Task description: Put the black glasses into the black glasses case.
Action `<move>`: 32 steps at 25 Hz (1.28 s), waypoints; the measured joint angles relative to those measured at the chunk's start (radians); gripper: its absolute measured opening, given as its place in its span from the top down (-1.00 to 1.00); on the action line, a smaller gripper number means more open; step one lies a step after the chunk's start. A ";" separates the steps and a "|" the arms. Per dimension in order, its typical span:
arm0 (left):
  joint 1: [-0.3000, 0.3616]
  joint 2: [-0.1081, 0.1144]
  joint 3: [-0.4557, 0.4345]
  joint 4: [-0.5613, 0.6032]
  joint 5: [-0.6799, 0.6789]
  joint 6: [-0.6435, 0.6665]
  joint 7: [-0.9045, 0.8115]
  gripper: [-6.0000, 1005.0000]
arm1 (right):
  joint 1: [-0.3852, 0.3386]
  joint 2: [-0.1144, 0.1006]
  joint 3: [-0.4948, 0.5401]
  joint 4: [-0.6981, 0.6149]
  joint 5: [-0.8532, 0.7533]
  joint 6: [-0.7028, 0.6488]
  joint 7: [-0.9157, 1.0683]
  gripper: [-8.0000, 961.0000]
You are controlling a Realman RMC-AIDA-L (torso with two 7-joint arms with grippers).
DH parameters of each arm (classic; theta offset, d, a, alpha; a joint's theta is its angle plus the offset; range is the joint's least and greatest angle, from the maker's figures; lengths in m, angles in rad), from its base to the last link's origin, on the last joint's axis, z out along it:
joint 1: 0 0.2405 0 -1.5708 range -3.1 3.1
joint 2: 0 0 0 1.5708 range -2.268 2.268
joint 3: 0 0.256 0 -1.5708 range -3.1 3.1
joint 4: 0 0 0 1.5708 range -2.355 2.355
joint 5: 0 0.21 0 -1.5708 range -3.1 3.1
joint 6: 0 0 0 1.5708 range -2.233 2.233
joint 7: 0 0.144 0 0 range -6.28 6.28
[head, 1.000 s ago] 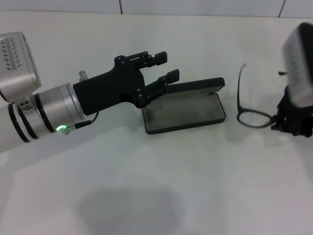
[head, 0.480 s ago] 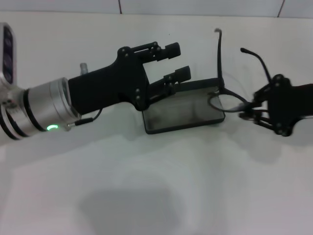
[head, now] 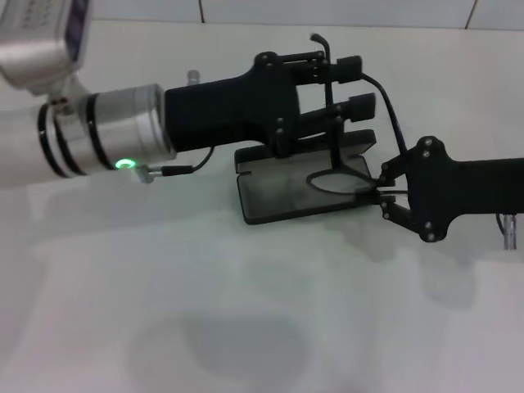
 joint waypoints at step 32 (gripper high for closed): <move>-0.104 -0.011 0.000 -0.025 0.125 -0.095 -0.318 0.02 | -0.111 -0.004 0.011 0.004 0.168 -0.069 -0.360 0.77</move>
